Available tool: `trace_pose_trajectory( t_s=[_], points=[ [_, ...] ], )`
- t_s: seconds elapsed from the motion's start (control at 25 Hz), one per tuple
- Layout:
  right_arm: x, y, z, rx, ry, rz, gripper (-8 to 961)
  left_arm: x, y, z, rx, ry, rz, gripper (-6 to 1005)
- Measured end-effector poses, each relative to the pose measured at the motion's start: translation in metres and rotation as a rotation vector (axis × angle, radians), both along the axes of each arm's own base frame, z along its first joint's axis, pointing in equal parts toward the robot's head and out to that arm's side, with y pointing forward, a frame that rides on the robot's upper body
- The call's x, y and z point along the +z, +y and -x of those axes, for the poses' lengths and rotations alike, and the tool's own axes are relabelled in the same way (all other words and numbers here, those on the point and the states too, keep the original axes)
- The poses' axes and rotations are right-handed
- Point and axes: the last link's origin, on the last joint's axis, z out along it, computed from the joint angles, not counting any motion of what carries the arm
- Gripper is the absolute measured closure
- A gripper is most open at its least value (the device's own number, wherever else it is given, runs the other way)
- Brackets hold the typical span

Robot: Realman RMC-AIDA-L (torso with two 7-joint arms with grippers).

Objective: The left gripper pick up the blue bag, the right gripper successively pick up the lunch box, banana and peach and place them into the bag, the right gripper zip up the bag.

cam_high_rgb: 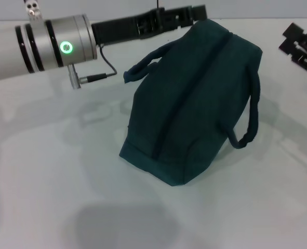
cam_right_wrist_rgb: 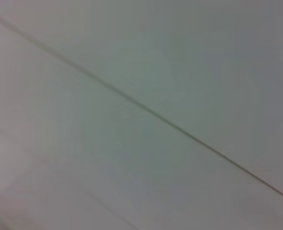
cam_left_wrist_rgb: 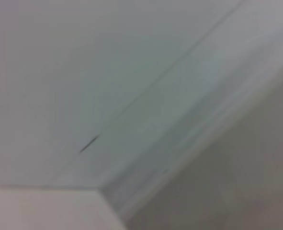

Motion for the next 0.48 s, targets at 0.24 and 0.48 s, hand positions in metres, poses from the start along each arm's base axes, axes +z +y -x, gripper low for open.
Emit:
trace_pose_trajectory(
  t_s=[0.24, 0.48],
  points=[
    [0.016, -0.005, 0.011, 0.166, -0.073, -0.107, 93, 0.031, -0.011, -0.007, -0.144, -0.081, -0.094, 404],
    [0.022, -0.014, 0.020, 0.343, -0.173, -0.188, 93, 0.067, -0.030, -0.007, -0.353, -0.059, -0.154, 210]
  ],
)
